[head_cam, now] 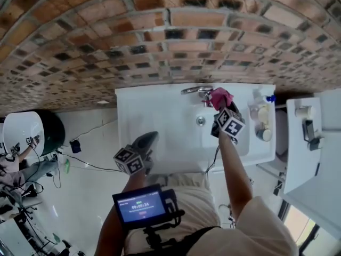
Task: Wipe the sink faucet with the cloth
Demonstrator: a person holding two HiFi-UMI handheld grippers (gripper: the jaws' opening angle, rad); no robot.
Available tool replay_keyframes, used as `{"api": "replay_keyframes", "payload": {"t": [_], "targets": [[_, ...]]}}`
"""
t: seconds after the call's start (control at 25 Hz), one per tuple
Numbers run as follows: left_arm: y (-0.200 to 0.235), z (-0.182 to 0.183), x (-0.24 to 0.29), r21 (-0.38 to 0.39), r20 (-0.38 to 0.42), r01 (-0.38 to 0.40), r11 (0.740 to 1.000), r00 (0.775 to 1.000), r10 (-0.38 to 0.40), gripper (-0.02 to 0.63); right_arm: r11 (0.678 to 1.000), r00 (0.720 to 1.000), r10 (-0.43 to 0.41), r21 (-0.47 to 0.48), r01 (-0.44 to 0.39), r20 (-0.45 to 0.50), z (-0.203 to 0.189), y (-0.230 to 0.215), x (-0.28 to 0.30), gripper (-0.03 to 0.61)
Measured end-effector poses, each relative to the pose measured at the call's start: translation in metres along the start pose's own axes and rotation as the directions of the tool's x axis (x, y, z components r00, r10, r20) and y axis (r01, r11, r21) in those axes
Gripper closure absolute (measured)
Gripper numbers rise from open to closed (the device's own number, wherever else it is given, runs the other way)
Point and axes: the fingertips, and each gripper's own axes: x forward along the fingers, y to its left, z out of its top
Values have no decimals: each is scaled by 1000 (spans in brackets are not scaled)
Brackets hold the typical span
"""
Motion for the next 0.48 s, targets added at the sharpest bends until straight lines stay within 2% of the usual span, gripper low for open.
{"api": "replay_keyframes", "payload": {"t": [0.12,0.24,0.32,0.4,0.48], "targets": [[-11,-6,5,-6,-2,-1,1000,1000,1,607,990,992,118,87,-113,-52,10,-7,12,483],[-20,-12,14,7,-7,-12,1000,1000,12,607,975,965,208,118,-191,-161,-2,-3,40,483],[-28,-13,18,14,-10,-14,1000,1000,14,607,944,924,312,181,-276,-220,-13,9,56,483],[-33,-15,21,24,-10,-20,1000,1000,20,607,884,866,439,288,-369,-241,-21,24,66,482],[-34,-16,22,29,-7,-33,999,999,33,607,832,821,516,368,-414,-243,-24,31,72,482]]}}
